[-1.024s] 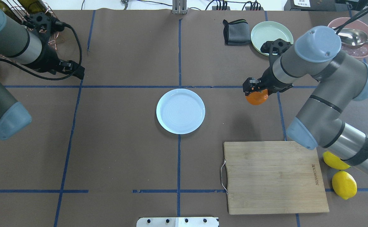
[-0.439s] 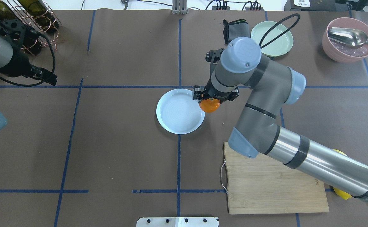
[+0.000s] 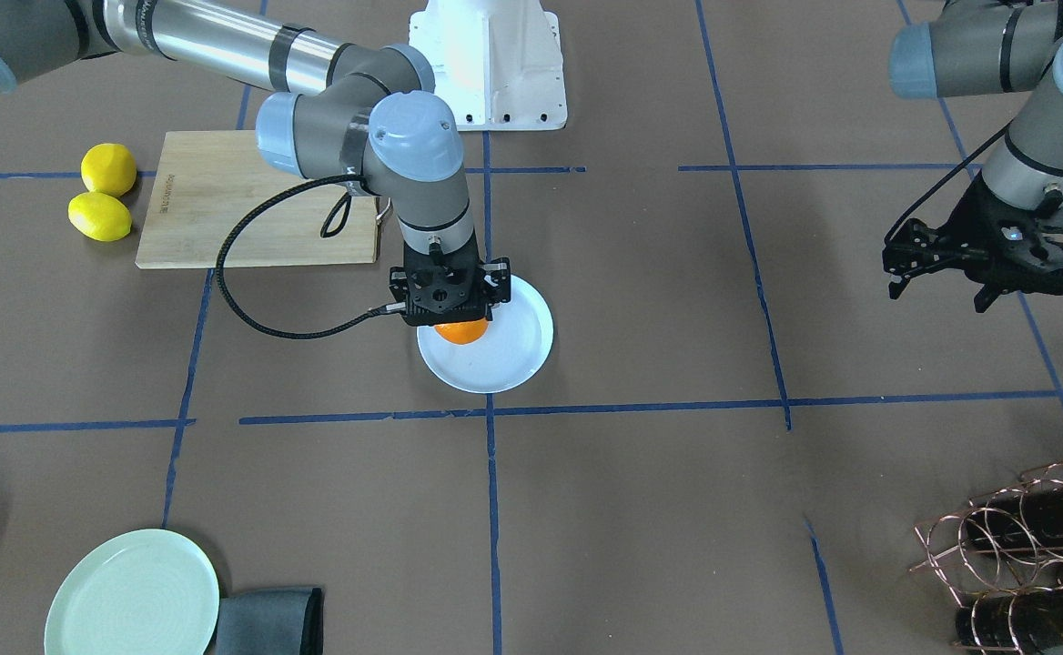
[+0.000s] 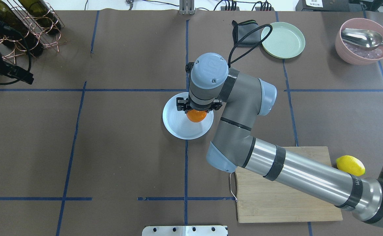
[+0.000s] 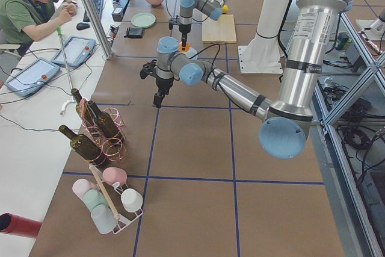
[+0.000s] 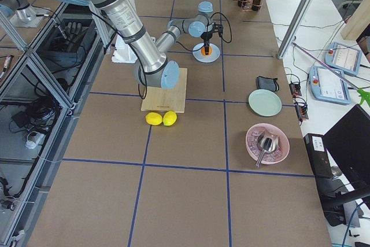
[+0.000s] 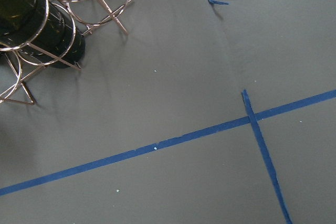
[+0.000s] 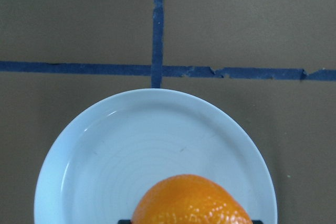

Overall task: Pick orange to plate
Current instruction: 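Lower the orange onto the plate and open the right gripper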

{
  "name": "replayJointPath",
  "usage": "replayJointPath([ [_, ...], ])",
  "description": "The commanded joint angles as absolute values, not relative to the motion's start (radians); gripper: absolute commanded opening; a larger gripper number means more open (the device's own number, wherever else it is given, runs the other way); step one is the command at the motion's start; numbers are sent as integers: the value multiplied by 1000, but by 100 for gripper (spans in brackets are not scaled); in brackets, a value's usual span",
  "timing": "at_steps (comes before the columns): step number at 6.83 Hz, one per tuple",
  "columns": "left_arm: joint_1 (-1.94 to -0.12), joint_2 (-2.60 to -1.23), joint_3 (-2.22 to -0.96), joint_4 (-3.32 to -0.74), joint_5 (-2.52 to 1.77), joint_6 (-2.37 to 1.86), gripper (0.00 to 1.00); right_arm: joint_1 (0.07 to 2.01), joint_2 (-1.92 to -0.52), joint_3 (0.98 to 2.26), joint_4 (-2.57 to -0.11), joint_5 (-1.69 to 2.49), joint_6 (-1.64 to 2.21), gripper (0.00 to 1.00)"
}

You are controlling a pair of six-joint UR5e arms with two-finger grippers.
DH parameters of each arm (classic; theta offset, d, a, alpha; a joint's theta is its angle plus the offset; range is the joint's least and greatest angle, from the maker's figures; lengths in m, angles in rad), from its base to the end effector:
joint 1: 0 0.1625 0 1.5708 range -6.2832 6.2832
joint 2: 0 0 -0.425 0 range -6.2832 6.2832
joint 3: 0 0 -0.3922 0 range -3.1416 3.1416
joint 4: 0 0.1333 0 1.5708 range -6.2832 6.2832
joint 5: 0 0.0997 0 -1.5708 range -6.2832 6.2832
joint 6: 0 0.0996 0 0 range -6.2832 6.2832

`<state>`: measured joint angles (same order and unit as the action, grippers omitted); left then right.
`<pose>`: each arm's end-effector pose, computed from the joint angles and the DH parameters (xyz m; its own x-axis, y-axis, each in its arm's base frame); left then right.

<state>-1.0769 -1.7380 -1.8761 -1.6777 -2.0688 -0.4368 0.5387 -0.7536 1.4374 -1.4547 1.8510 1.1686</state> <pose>0.1859 -0.5260 0.4217 0.7564 0.2744 -0.5938 -0.0847 0.9412 0.3270 -0.5913 -0.4766 0.2007 0.6767 -0.0338 0.7355 -0.0629 0.9926 0.1035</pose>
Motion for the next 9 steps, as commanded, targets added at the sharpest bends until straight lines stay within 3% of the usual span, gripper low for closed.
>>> replayJointPath([
  [1,-1121,-1711,-1867,-1678,-2083,-430,100,522,-726,1401,-1454,1835,1169,0],
  [2,-1135,-1691,-1867,-1681,-2091,-428,100,522,-716,1397,-1450,1826,1187,97],
  [5,-1190,-1637,-1867,-1683,-2091,-320,100,541,-696,1413,-1463,1824,1177,100],
  [7,-1279,-1586,-1862,-1677,-2089,-122,100,612,-719,1593,-1759,1833,1041,100],
  [9,-1406,-1562,-1798,-1652,-2095,33,100,763,-937,1863,-1894,1926,794,100],
])
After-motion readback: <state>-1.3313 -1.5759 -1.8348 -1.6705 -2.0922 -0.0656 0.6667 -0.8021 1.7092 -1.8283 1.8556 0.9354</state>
